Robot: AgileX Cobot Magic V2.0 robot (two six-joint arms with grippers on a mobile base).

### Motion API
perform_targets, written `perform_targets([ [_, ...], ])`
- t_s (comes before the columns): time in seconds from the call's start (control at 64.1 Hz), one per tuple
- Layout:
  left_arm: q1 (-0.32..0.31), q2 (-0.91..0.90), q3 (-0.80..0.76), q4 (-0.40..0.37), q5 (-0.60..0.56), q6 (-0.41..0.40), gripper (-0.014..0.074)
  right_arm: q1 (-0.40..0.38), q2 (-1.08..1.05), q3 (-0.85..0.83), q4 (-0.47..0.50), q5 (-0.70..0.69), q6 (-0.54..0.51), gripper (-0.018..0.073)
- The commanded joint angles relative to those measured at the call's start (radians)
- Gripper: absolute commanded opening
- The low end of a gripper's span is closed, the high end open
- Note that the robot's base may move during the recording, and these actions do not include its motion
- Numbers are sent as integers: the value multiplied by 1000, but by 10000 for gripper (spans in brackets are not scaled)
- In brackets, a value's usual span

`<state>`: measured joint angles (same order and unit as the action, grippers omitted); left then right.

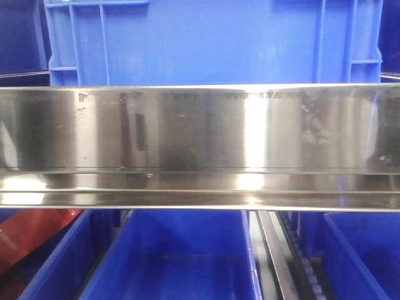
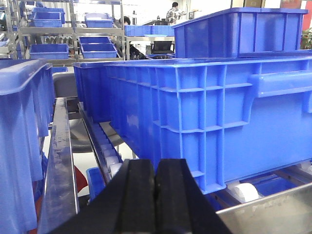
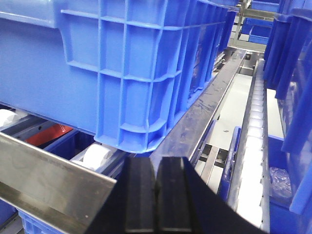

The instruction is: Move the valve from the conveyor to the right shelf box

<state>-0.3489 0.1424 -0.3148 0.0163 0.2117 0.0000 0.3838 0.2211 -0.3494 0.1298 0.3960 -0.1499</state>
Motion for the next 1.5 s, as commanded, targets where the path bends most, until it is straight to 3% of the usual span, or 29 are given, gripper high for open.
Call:
perform_targets([
  [0.0,16,-5,2,-4,-21,-6,-111,-5,-6,3,-8,-30,-1,-162],
  [0.203,175,-34,40,-4,-22,-6,-111,-5,-6,3,-8,-30,-1,-162],
  [0.359,319,-112,159,-4,-86,-6,-111,-5,-6,3,-8,-30,-1,-162],
  [0.499,377,-142,275,-4,-166,-6,-111,-5,-6,3,-8,-30,-1,-162],
  [0.593,390,-142,315,-4,-245,-6,-111,-5,-6,3,-8,-30,-1,-162],
  [0.624,390,-142,315,-4,-176,-6,-111,-5,-6,3,-8,-30,-1,-162],
  [0.702,389,-142,315,-4,-164,-6,-111,-5,-6,3,-8,-30,-1,-162],
  [1.481,389,-142,315,-4,-200,-6,-111,-5,-6,3,-8,-30,-1,-162],
])
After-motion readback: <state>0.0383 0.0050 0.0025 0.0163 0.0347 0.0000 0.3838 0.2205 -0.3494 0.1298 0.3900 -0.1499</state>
